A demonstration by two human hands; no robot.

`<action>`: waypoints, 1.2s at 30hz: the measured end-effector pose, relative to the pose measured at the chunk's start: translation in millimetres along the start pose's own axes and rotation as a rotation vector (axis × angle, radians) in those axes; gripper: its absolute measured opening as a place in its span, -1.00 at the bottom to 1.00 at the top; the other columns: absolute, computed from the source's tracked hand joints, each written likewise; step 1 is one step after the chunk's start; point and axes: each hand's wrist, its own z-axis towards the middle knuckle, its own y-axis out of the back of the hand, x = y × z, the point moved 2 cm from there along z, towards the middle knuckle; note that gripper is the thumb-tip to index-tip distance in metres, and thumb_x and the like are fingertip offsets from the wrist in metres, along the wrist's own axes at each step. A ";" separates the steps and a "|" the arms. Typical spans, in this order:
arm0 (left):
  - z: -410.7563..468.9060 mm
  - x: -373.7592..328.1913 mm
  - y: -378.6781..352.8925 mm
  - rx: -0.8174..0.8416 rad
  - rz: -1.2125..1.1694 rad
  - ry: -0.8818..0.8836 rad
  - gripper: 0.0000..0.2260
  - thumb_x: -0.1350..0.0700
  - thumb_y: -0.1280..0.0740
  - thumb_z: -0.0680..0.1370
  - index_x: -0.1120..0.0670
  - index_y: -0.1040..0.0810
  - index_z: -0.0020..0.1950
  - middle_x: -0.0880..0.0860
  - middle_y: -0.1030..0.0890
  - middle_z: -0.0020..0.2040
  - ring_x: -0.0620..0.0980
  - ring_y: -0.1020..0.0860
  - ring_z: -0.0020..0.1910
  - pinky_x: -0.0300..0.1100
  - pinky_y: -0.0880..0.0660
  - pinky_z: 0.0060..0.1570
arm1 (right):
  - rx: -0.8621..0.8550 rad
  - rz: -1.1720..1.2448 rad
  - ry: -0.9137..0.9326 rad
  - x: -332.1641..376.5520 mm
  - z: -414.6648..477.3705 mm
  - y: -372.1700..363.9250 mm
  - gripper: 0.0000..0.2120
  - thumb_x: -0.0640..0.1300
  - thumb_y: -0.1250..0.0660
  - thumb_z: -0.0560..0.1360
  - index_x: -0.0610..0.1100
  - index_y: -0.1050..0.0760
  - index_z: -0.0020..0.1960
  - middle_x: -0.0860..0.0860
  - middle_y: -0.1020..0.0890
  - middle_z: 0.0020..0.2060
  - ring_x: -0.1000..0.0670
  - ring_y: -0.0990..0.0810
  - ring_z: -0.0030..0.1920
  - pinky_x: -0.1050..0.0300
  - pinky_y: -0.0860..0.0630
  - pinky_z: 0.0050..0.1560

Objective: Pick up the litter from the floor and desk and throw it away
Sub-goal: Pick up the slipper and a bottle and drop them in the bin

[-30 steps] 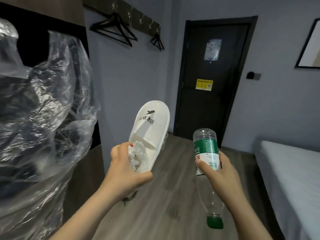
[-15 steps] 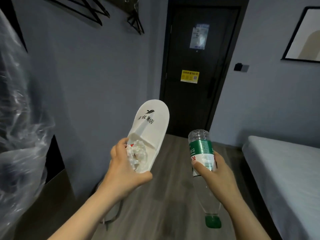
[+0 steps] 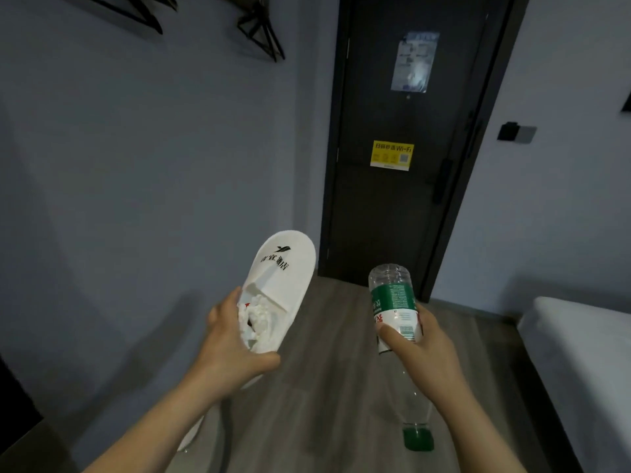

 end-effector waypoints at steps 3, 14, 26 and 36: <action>43.1 6.9 -14.1 -0.066 0.009 0.049 0.00 -0.09 -0.42 -0.01 -0.15 -0.15 0.42 -0.07 -0.23 0.19 -0.02 -0.37 0.17 -0.16 -0.39 0.05 | 0.005 -0.009 0.000 -11.3 53.9 -0.5 -0.64 -0.01 -0.45 0.42 0.16 -0.34 0.11 0.20 -0.57 -0.17 0.25 -0.58 -0.30 0.48 -0.38 -0.51; 201.6 78.5 -65.6 -0.085 0.071 0.190 -0.04 -0.13 -0.41 -0.05 -0.10 -0.23 0.36 -0.04 -0.30 0.22 0.01 -0.42 0.10 -0.08 -0.45 -0.06 | 0.082 -0.057 -0.100 -62.7 219.5 -60.5 -0.58 -0.01 -0.46 0.42 0.07 -0.28 0.13 0.17 -0.56 -0.20 0.12 -0.60 -0.27 0.34 -0.44 -0.49; 390.5 151.7 -95.6 -0.079 0.037 0.306 -0.01 -0.16 -0.41 -0.04 -0.13 -0.19 0.38 -0.08 -0.21 0.18 -0.09 -0.35 0.06 -0.16 -0.38 0.02 | 0.167 -0.164 -0.181 -85.4 411.2 -162.9 -0.46 0.06 -0.46 0.41 -0.02 -0.26 0.24 0.17 -0.51 -0.15 0.13 -0.61 -0.24 0.33 -0.46 -0.43; 510.5 172.8 -151.2 -0.079 0.154 0.360 -0.02 -0.16 -0.45 -0.02 0.00 -0.26 0.38 0.04 -0.37 0.25 0.01 -0.46 0.05 -0.13 -0.46 -0.07 | 0.286 -0.203 -0.161 -122.5 564.1 -208.3 -0.40 0.12 -0.43 0.42 -0.07 -0.33 0.36 0.10 -0.54 -0.06 0.18 -0.57 -0.15 0.28 -0.48 -0.30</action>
